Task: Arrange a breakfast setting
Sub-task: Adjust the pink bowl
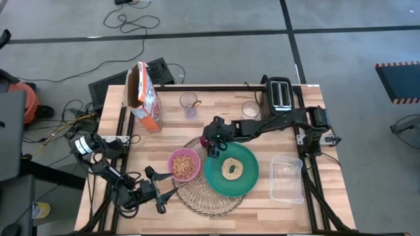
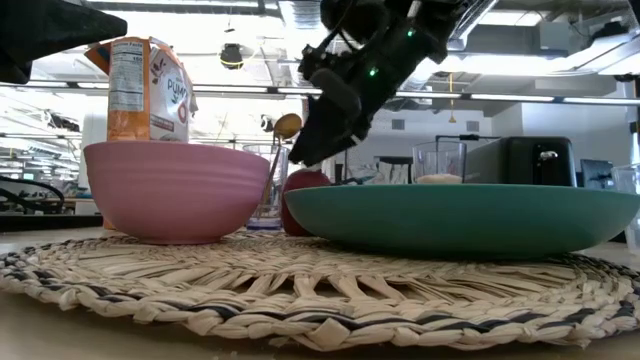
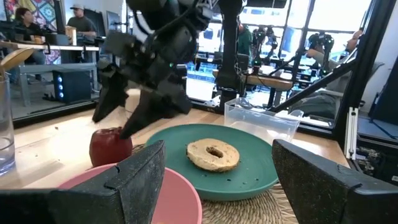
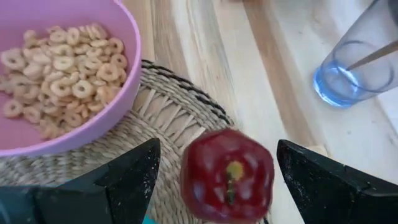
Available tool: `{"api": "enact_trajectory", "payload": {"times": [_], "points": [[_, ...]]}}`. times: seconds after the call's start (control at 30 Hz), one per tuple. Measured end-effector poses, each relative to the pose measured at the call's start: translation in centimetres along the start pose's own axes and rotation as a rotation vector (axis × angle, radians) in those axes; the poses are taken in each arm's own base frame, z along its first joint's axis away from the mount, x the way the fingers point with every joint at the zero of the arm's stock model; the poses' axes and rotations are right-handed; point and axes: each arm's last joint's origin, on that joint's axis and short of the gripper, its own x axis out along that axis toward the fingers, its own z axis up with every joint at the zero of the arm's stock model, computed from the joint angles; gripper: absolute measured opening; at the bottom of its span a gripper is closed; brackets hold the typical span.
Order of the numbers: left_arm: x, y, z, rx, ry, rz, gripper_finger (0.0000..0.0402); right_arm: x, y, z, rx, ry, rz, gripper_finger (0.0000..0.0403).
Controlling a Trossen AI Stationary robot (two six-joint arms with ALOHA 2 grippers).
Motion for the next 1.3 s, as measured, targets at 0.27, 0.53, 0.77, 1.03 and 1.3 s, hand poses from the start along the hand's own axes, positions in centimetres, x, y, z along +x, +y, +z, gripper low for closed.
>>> {"api": "enact_trajectory", "payload": {"times": [0.27,0.53,0.77,1.03,1.3], "points": [[0.0,0.0,0.0,0.004,0.0,-0.011,0.0281,-3.9,0.6,1.3,-0.029,-0.033,0.024,0.0348],[-0.1,-0.1,0.4,-0.002,0.012,0.127,0.0281,-8.6,3.1,0.8,-0.078,-0.068,0.096,0.0348],[-0.1,-1.4,3.5,0.015,0.015,0.133,0.0281,-10.3,5.9,-3.6,-0.136,-0.081,0.183,0.0348],[0.1,-2.3,6.5,-0.044,-0.001,0.105,0.0279,-11.5,8.5,-6.7,-0.209,-0.094,0.27,0.0348],[2.5,-5.4,6.9,-0.002,-0.026,-0.091,0.0248,-11.8,9.5,-7.2,-0.236,-0.091,0.296,0.0348]]}}
